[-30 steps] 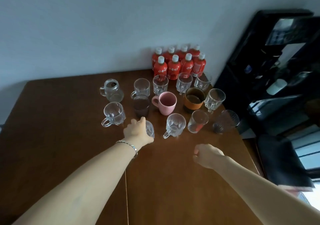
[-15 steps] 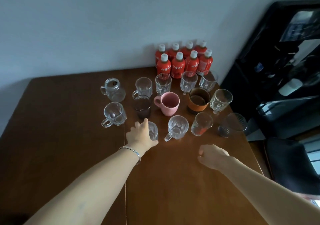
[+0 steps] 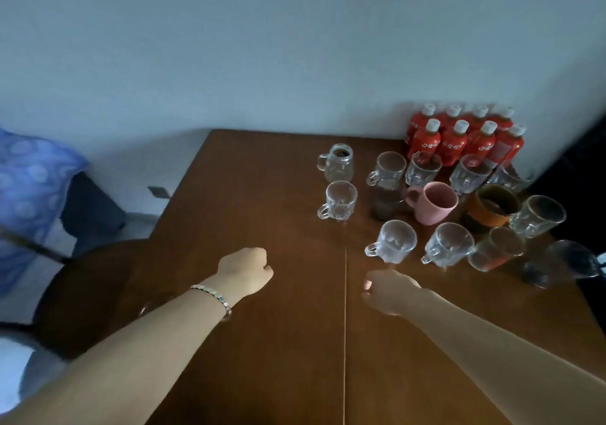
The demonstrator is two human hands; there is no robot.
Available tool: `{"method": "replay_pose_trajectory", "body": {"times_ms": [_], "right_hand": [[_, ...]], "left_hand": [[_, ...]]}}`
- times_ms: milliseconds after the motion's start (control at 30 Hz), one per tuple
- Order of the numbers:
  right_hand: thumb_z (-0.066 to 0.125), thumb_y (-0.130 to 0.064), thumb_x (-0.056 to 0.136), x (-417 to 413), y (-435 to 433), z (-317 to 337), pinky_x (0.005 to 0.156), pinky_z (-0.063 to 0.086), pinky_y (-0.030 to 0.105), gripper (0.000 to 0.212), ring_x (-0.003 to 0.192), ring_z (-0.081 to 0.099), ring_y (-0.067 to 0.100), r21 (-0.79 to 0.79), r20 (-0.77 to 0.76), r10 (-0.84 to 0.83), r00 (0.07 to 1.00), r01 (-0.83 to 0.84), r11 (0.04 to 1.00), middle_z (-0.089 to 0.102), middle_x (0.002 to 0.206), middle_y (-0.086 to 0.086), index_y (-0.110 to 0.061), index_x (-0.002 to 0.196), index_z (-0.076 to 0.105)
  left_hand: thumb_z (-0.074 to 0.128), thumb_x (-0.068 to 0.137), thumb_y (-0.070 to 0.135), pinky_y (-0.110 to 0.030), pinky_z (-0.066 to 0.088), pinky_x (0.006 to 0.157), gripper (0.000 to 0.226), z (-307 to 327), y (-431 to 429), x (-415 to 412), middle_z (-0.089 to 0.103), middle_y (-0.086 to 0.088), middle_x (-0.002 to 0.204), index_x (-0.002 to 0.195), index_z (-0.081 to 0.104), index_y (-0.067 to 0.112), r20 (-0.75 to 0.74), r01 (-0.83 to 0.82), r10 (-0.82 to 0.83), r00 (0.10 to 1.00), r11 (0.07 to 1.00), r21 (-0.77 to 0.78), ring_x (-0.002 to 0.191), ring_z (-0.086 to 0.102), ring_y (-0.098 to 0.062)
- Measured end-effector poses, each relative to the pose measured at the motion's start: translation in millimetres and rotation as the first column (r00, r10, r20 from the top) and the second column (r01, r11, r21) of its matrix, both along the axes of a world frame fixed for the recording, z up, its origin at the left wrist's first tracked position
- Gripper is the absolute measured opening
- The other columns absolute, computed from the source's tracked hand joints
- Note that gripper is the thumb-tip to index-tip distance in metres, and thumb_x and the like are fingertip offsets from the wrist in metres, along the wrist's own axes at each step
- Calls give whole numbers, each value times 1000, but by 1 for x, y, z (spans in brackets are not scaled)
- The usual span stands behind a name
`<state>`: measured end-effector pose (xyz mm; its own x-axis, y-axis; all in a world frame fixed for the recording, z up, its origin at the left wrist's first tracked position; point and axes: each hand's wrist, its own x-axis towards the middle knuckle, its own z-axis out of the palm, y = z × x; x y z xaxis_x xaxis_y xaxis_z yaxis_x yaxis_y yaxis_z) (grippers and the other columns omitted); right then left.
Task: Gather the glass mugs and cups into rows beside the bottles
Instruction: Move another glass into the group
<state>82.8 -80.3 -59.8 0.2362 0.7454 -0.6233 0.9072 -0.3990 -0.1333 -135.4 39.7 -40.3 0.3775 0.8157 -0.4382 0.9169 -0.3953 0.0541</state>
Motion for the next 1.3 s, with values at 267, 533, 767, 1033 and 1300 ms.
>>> {"method": "replay_pose_trajectory", "body": {"times_ms": [267, 533, 767, 1033, 1300], "right_hand": [[56, -41, 89, -173, 56, 7, 102, 44, 39, 61, 127, 48, 24, 134, -122, 318, 940, -302, 944, 45, 140, 4, -18, 143, 38], [76, -55, 70, -285, 91, -3, 110, 38, 44, 119, 142, 25, 29, 207, -83, 487, 869, -463, 862, 16, 157, 7, -13, 153, 2], [79, -42, 68, -301, 96, -16, 104, 42, 39, 107, 133, 38, 23, 218, -73, 441, 895, -417, 882, 32, 145, 4, -13, 149, 15], [79, -44, 65, -193, 85, 1, 108, 40, 36, 108, 135, 38, 17, 231, -118, 136, 984, -106, 967, 33, 145, -4, -18, 150, 18], [83, -45, 61, -56, 87, 18, 101, 46, 39, 106, 132, 41, 22, 265, 24, -247, 969, 232, 936, 38, 141, 1, -18, 146, 25]], "left_hand": [[42, 99, 31, -30, 51, 79, 28, 1, 14, -173, 66, -2, 109, 115, 58, 15, -7, -311, 311, 950, 950, 31, 97, 64, -19], [41, 99, 32, -28, 49, 79, 33, -10, 12, -229, 62, -2, 118, 125, 53, 15, -5, -420, 420, 908, 908, 0, 102, 62, -18], [40, 99, 30, -28, 43, 75, 29, -25, 15, -232, 63, -2, 113, 119, 55, 15, 10, -397, 398, 918, 917, -51, 100, 63, -19], [41, 98, 29, -33, 50, 82, 30, -29, 39, -162, 66, -3, 106, 118, 56, 13, 74, -210, 218, 973, 973, -100, 96, 65, -22], [40, 97, 29, -29, 45, 77, 31, -28, 51, -60, 68, -1, 105, 117, 57, 14, 89, -25, 35, 995, 993, -113, 86, 62, -21]]}}
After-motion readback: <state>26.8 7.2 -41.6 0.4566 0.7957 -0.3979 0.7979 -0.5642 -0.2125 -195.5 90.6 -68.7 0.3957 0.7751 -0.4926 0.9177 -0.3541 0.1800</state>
